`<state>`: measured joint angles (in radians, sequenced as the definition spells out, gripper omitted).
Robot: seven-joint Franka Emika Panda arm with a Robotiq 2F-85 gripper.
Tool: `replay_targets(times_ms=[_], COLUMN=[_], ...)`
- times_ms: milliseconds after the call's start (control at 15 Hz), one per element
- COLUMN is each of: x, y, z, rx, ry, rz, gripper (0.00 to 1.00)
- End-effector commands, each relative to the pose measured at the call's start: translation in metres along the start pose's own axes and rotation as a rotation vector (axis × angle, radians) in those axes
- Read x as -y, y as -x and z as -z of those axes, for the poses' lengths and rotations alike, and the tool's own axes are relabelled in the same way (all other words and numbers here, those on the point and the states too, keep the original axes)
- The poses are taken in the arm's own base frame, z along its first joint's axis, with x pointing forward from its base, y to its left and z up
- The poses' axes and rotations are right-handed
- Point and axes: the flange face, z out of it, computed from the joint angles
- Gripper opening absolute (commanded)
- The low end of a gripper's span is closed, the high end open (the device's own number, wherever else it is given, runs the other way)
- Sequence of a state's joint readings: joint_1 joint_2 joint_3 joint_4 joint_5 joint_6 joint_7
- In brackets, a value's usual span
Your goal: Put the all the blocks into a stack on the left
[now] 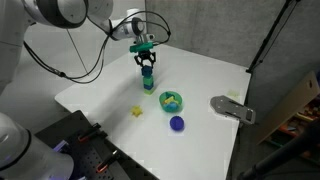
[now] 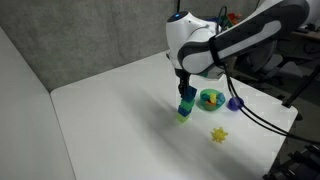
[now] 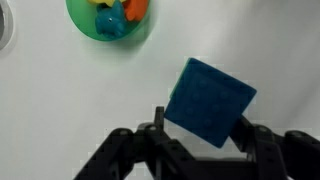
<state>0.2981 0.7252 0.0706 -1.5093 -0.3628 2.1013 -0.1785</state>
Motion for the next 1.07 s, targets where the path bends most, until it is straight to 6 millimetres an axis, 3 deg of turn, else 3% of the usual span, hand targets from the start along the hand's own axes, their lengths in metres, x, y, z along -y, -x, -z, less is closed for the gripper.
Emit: replay_targets(times_ms=[0, 800, 867, 933, 1000], x=[-0.005, -0.006, -0.006, -0.006, -0.007], y=[-0.007, -0.008, -0.008, -0.008, -0.007], z=[0.001, -0.013, -0.013, -0.012, -0.011], rx=[0.008, 0.015, 0.014, 0.012, 0.011], ry=[0.029, 0.020, 0.019, 0.018, 0.017], rz=[-0.022, -0.022, -0.023, -0.023, -0.025], gripper=[0.38, 0.39, 0.72, 0.86, 0.87])
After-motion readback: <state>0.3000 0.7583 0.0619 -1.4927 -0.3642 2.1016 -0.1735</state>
